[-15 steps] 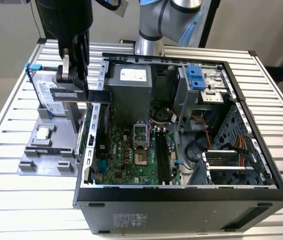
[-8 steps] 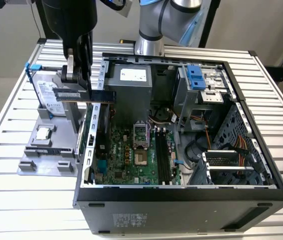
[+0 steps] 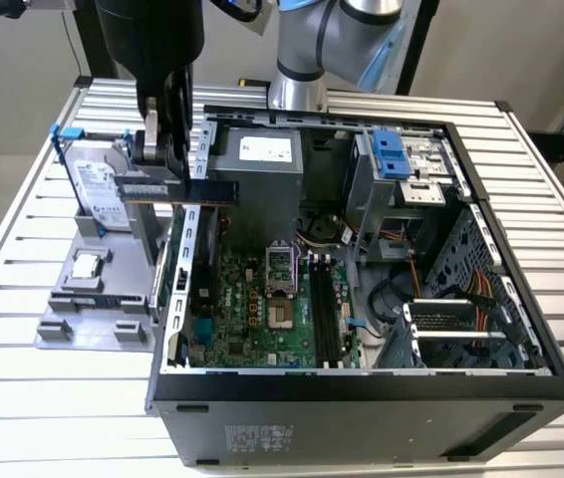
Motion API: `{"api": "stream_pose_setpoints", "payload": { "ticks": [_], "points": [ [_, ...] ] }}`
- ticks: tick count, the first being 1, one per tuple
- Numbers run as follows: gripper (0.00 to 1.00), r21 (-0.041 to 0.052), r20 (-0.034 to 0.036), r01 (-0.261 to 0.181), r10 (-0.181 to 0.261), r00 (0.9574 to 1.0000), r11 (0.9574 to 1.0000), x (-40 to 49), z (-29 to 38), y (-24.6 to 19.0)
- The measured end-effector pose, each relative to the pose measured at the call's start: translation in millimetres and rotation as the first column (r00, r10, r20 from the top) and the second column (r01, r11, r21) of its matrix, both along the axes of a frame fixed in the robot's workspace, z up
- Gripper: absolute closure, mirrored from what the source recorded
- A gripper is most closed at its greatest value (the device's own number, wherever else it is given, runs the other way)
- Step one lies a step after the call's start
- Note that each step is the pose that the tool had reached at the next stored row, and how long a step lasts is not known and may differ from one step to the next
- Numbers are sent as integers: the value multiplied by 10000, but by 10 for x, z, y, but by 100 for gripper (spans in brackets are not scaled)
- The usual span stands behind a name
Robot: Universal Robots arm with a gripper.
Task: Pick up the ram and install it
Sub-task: 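Pick up the ram and move it above insertion slot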
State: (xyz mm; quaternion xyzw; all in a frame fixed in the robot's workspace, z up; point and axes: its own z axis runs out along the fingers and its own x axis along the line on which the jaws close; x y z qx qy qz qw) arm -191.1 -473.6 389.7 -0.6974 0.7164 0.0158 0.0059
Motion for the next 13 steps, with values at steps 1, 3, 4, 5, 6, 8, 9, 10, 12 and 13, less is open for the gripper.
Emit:
{"api": "stream_pose_setpoints", "payload": {
  "ticks": [1,3,4,5,6,8,9,10,12,13],
  "points": [
    [100,1,1,1,-1,10000,10000,8,0,0],
    [100,0,0,0,0,10000,10000,25,0,0],
    [100,1,0,1,-1,10000,10000,34,0,0],
    [100,1,0,3,-3,10000,10000,42,0,0],
    [100,0,0,8,-8,10000,10000,49,0,1],
    [100,0,0,20,-20,10000,10000,64,0,1],
    [100,0,0,29,-29,10000,10000,71,0,1],
    [100,1,1,44,-44,10000,10000,77,-1,1],
    [100,0,0,78,-78,10000,10000,92,0,2],
    [100,0,-1,91,-91,10000,10000,100,0,2]
  ]
}}
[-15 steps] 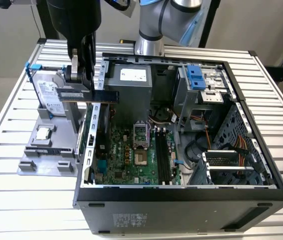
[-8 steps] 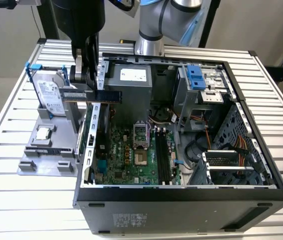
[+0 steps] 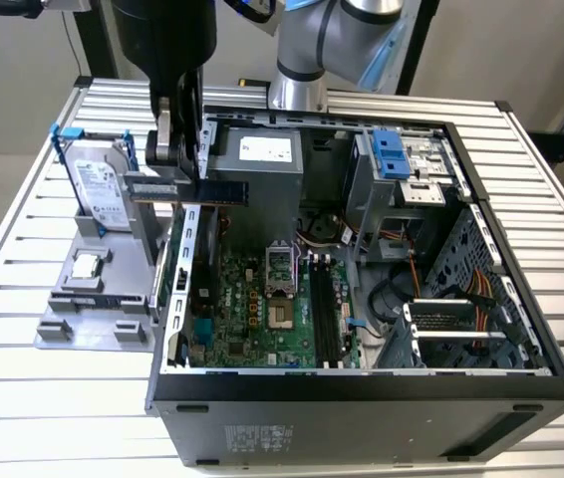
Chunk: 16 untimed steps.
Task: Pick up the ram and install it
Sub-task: 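Pick up the ram and move it above insertion slot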
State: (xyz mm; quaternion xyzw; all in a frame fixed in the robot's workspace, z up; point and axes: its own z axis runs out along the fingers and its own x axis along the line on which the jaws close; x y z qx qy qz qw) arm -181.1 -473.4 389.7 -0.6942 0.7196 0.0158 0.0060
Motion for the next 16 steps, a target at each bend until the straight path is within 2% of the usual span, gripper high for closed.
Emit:
{"api": "stream_pose_setpoints", "payload": {
  "ticks": [16],
  "points": [
    [100,1,1,7,-7,10000,10000,154,-1,8]
  ]
}}
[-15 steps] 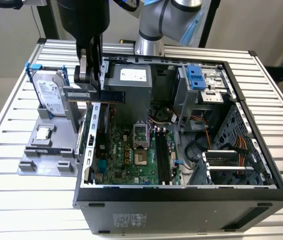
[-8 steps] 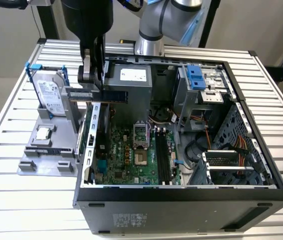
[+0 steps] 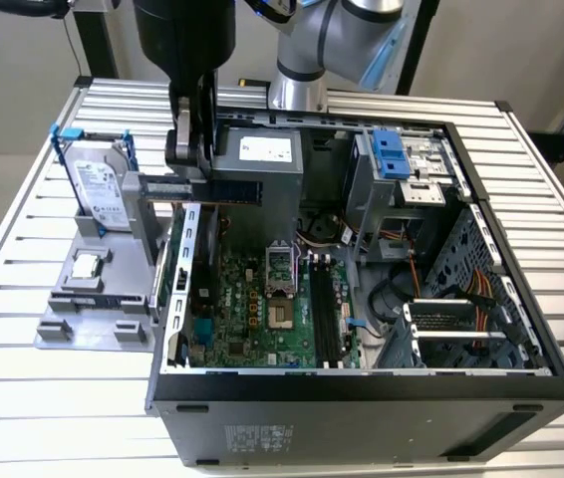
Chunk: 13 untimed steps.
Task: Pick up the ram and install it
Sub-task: 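Pick up the ram and move it above insertion slot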
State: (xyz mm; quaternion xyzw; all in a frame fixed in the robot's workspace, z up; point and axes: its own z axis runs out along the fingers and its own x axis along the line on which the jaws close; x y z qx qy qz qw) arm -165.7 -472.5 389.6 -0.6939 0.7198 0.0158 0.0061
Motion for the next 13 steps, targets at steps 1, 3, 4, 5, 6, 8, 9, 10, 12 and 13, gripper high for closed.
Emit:
{"api": "stream_pose_setpoints", "payload": {
  "ticks": [1,3,4,5,6,8,9,10,12,13],
  "points": [
    [100,1,0,0,0,10000,10000,11,0,1],
    [100,0,0,0,0,10000,10000,34,0,1],
    [100,-2,-1,-1,1,10000,10000,47,1,1],
    [100,0,0,0,0,10000,10000,59,0,2],
    [100,-1,-1,0,0,10000,10000,71,1,2],
    [100,-1,-1,-1,1,10000,10000,97,1,2],
    [100,0,0,-1,1,10000,10000,109,0,2],
    [100,-2,-1,-1,1,10000,10000,121,1,2],
    [100,-1,-1,0,0,10000,10000,144,1,2],
    [100,0,0,-1,1,10000,10000,153,0,2]
  ]
}}
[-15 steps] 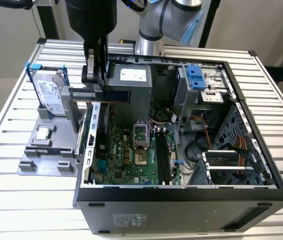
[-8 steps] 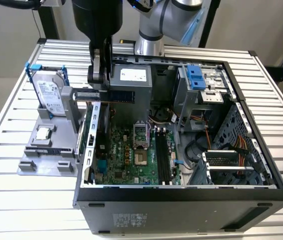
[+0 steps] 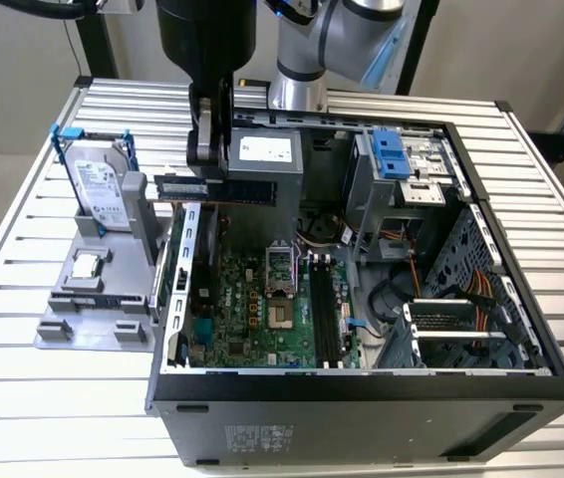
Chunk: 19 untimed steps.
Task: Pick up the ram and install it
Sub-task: 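Pick up the ram and move it above insertion slot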
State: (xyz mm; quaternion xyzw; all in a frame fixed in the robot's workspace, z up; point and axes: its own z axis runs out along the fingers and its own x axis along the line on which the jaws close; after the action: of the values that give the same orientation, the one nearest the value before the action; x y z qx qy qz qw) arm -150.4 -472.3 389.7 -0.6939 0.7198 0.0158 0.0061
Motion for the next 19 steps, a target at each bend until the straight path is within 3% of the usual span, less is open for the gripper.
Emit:
{"api": "stream_pose_setpoints", "payload": {
  "ticks": [19],
  "points": [
    [100,0,0,0,0,10000,10000,155,0,6]
  ]
}}
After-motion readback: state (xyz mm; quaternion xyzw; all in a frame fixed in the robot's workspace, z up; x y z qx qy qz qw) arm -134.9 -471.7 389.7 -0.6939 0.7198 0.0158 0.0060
